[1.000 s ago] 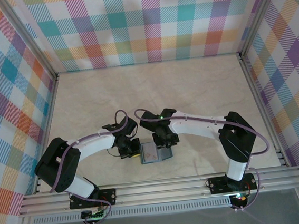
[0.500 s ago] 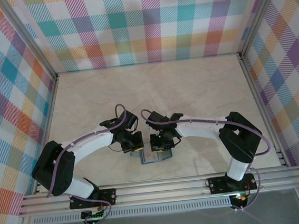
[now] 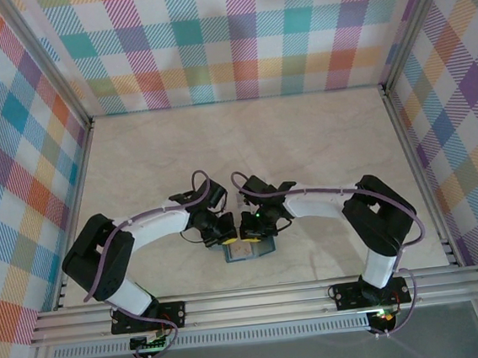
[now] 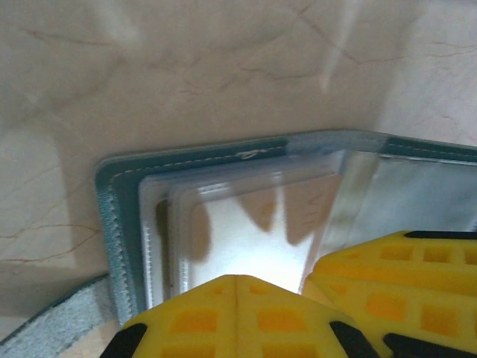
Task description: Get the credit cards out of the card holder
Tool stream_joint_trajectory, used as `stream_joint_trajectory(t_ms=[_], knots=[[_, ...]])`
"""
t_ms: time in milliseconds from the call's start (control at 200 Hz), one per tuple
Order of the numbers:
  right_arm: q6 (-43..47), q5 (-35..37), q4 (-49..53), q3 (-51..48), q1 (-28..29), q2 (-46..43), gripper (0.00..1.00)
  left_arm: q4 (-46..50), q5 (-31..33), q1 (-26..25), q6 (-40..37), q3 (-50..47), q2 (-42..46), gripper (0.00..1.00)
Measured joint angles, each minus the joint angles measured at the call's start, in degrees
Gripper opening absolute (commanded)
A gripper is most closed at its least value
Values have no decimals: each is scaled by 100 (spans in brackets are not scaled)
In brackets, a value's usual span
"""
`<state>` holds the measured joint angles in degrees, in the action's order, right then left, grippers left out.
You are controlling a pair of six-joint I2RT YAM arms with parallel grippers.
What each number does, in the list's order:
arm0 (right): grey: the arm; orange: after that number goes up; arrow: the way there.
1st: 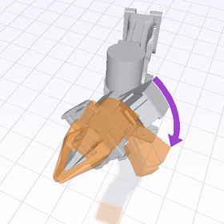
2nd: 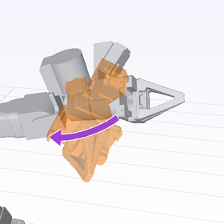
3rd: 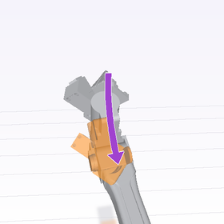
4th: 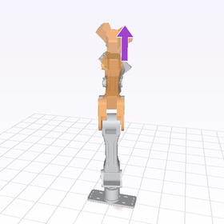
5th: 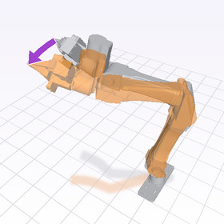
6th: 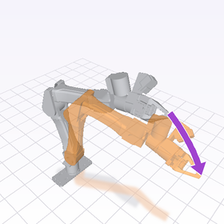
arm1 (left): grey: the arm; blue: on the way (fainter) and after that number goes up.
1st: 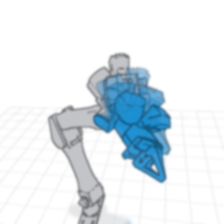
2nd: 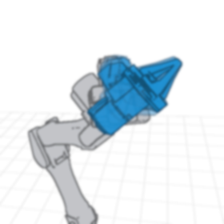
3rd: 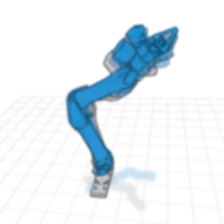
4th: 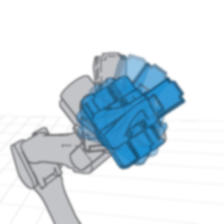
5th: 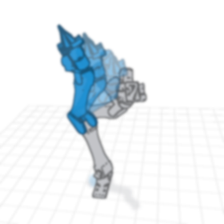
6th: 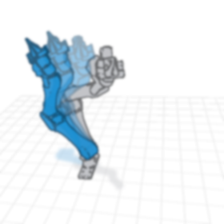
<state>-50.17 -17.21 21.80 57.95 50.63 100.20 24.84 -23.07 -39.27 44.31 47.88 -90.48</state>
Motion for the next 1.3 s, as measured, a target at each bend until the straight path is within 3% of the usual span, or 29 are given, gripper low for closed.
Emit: stream_joint_trajectory(t_ms=[315, 840, 1300], knots=[[4, 72, 20, -15, 0, 96, 27, 44, 66, 0, -52, -48, -46, 2], [11, 282, 326, -15, 0, -94, 30, 122, 219, -9, -175, -35, -31, 2], [181, 136, 330, -79, -236, -415, 30, 765, 472, -116, -175, 376, 212, 3]])
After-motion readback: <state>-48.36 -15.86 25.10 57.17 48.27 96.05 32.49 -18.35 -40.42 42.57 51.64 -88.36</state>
